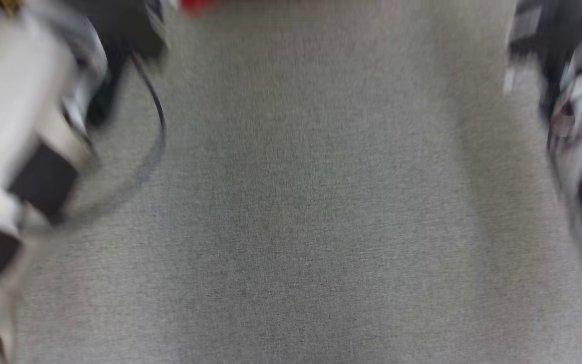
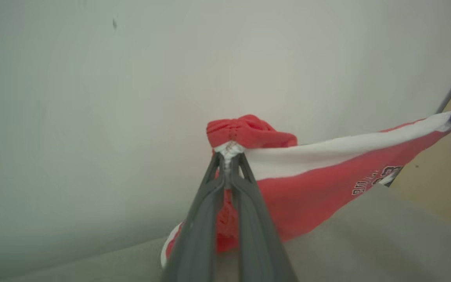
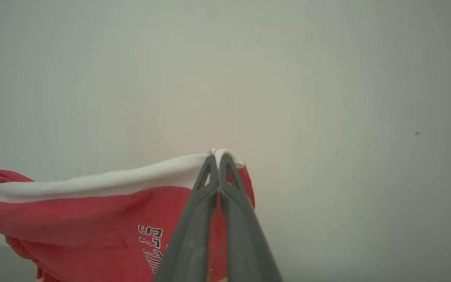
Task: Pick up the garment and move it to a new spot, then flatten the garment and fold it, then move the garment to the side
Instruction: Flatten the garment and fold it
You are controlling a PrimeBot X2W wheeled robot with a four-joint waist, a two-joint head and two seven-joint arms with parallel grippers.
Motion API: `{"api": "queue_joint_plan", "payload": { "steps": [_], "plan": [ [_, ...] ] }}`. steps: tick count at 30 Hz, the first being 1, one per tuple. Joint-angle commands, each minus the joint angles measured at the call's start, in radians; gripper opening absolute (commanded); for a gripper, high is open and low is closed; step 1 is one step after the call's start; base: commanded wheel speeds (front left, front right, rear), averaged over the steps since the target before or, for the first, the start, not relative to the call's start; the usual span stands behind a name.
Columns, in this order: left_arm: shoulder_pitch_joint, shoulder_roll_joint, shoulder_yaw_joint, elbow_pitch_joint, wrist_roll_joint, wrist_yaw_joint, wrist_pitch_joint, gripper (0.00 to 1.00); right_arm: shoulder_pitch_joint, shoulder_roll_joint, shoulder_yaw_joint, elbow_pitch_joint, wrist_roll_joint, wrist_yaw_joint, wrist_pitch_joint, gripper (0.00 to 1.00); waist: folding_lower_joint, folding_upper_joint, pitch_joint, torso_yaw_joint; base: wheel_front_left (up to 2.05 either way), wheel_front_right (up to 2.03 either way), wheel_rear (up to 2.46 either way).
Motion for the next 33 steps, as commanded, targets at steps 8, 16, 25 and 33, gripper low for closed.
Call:
{"api": "queue_joint_plan", "payload": {
  "steps": [8, 16, 25, 33],
  "plan": [
    [0.397, 0.002, 0.018, -0.208, -0.028, 0.091, -0.037, 0.0, 0.43, 0.013, -0.061, -0.146, 0.024, -0.002, 0.001, 0.0, 0.0002, 0.0, -0.155, 0.031, 0.0, 0.0, 0.0],
    [0.744, -0.014, 0.059, -0.368, 0.037, 0.148, -0.038, 0.0, 0.739, 0.036, -0.144, -0.227, -0.015, -0.002, 0.018, 0.0, 0.0002, 0.0, -0.229, 0.052, 0.0, 0.0, 0.0],
    [1.027, -0.034, 0.113, -0.365, 0.135, 0.148, -0.038, 0.0, 1.018, 0.102, -0.189, -0.288, -0.069, -0.002, 0.058, 0.0, 0.0002, 0.0, -0.318, 0.058, 0.0, 0.0, 0.0],
    [1.186, -0.041, 0.188, -0.361, 0.242, 0.139, -0.039, 0.0, 1.243, 0.159, -0.219, -0.31, -0.108, -0.003, 0.078, 0.0, 0.0002, 0.0, -0.381, 0.08, 0.0, 0.0, 0.0]
  ]
}}
